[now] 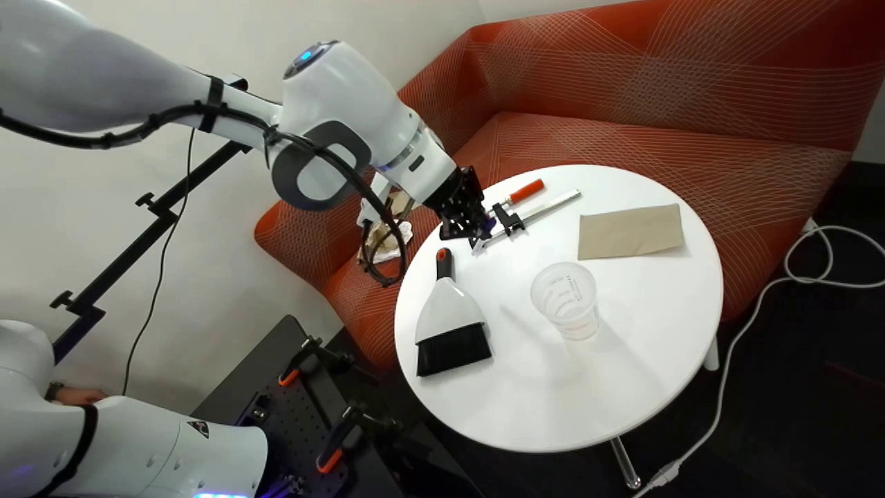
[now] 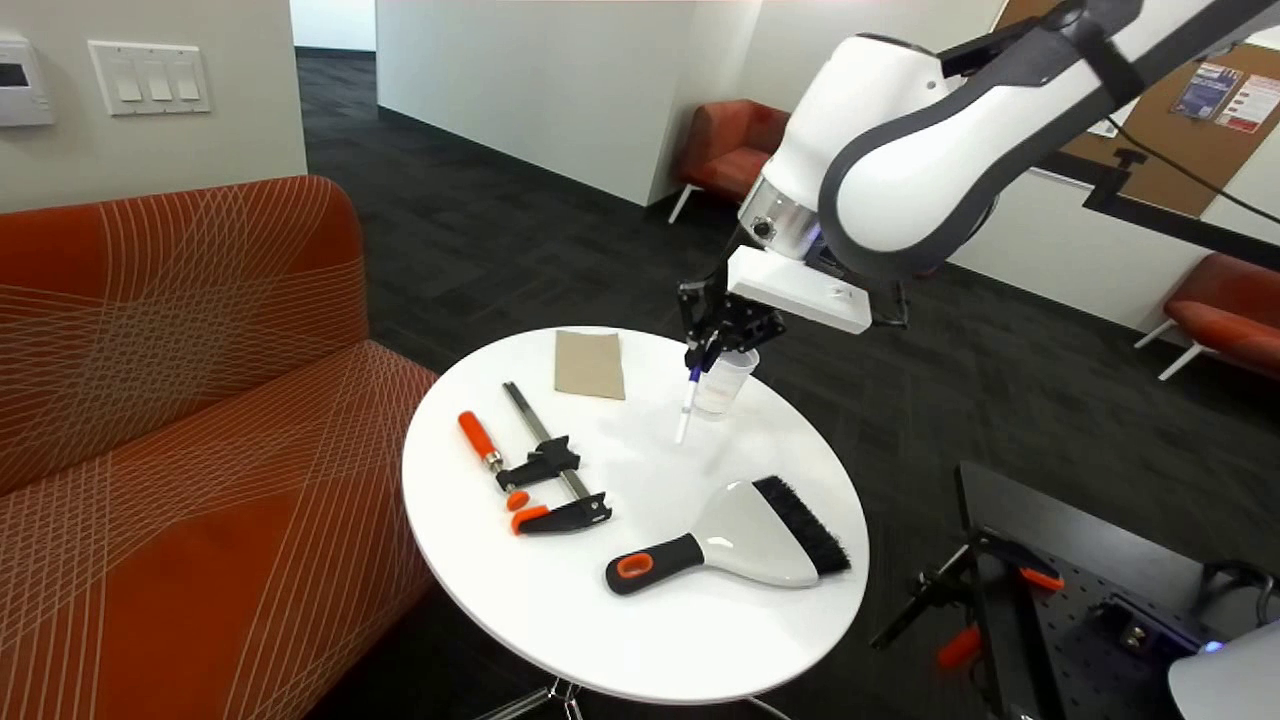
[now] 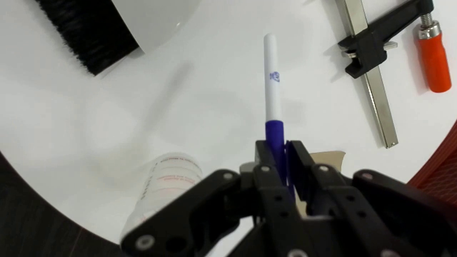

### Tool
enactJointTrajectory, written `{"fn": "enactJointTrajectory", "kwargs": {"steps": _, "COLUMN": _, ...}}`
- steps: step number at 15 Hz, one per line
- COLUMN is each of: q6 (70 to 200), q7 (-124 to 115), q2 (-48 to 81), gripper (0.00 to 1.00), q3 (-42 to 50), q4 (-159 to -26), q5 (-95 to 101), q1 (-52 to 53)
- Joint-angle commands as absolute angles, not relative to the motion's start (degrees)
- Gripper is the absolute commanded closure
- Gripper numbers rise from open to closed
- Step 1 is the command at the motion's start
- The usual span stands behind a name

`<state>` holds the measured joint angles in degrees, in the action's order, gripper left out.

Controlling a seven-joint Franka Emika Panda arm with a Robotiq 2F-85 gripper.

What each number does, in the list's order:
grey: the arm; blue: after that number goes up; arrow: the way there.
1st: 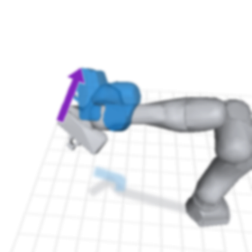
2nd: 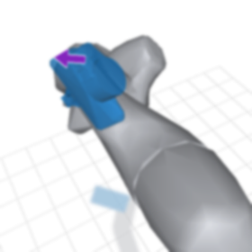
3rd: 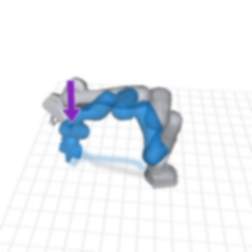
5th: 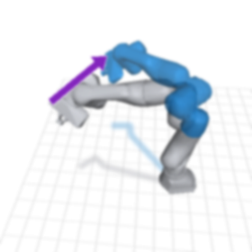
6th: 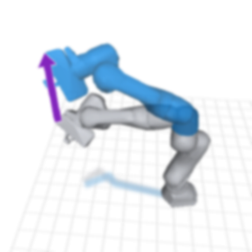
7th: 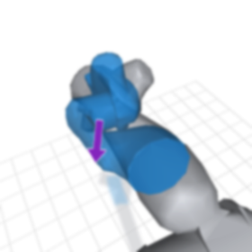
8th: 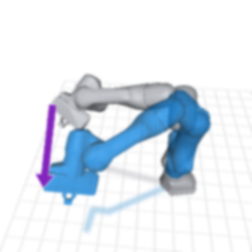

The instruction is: Remove the pen from the clear cup and place it on the table

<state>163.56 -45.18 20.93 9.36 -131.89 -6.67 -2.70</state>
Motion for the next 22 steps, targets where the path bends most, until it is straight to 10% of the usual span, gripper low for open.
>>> {"fn": "enactJointTrajectory", "kwargs": {"steps": 1, "q6": 161.65, "q7": -41.67, "q2": 27.20, "gripper": 0.96, "q3": 8.45, "q4": -125.88, "q5": -9.76, "q1": -3.36}}
{"fn": "enactJointTrajectory", "kwargs": {"steps": 11, "q6": 156.82, "q7": -37.62, "q2": 38.26, "gripper": 0.96, "q3": 7.84, "q4": -116.09, "q5": -12.85, "q1": -3.42}}
{"fn": "enactJointTrajectory", "kwargs": {"steps": 12, "q6": 156.36, "q7": -38.21, "q2": 38.86, "gripper": 0.87, "q3": 8.57, "q4": -115.44, "q5": -12.52, "q1": -2.79}}
{"fn": "enactJointTrajectory", "kwargs": {"steps": 13, "q6": 156.06, "q7": -38.58, "q2": 39.23, "gripper": 0.57, "q3": 9.06, "q4": -114.92, "q5": -12.22, "q1": -2.40}}
{"fn": "enactJointTrajectory", "kwargs": {"steps": 22, "q6": 156.52, "q7": -38.23, "q2": 38.94, "gripper": 0.01, "q3": 9.03, "q4": -114.61, "q5": -12.39, "q1": -2.37}}
